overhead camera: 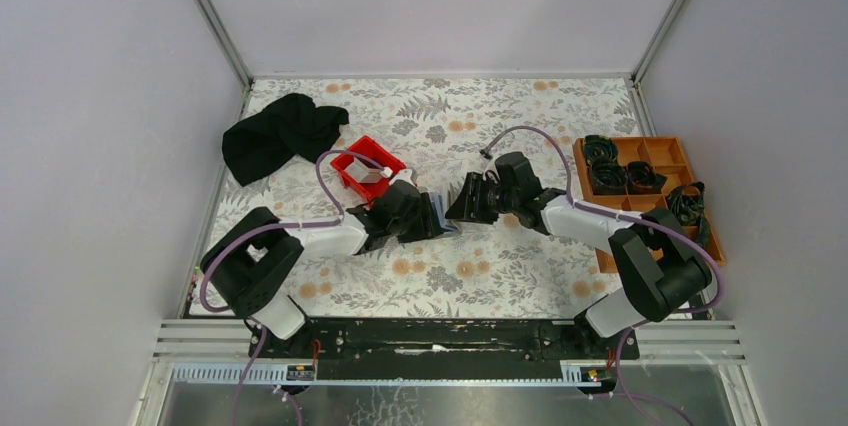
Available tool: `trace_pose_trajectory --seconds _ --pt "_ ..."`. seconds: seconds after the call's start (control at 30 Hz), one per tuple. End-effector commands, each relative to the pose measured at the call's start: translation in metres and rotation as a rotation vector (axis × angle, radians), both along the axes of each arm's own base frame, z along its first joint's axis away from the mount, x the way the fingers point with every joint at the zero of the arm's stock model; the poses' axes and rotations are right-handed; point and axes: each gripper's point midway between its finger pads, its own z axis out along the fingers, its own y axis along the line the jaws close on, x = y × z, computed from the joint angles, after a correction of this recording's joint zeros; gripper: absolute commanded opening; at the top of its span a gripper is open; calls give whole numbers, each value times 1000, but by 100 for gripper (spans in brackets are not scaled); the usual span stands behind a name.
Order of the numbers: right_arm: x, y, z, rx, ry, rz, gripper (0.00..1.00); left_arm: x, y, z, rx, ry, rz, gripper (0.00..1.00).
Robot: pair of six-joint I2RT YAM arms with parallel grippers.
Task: Put the credit cards into the card holder
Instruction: Close the card holder at the center of the board.
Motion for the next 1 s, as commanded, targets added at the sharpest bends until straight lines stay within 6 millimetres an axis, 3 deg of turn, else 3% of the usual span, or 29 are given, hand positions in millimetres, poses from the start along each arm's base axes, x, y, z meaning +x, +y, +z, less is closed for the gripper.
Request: trace_pose_trajectory --seconds 0.0,0.23,0.6,0.77,0.97 --pt "11 15 21 43 -56 14 50 4 4 10 4 -29 20 58" --pt "10 24 22 54 -53 36 50 2 20 24 55 -53 37 58" --pt "5 39 9 40 -21 75 51 -2 40 41 87 -88 83 57" --pt "0 42 -5 13 6 93 51 11 48 56 115 -147 135 57" --pt "-9 42 -34 -52 49 111 51 36 42 70 149 -196 152 57"
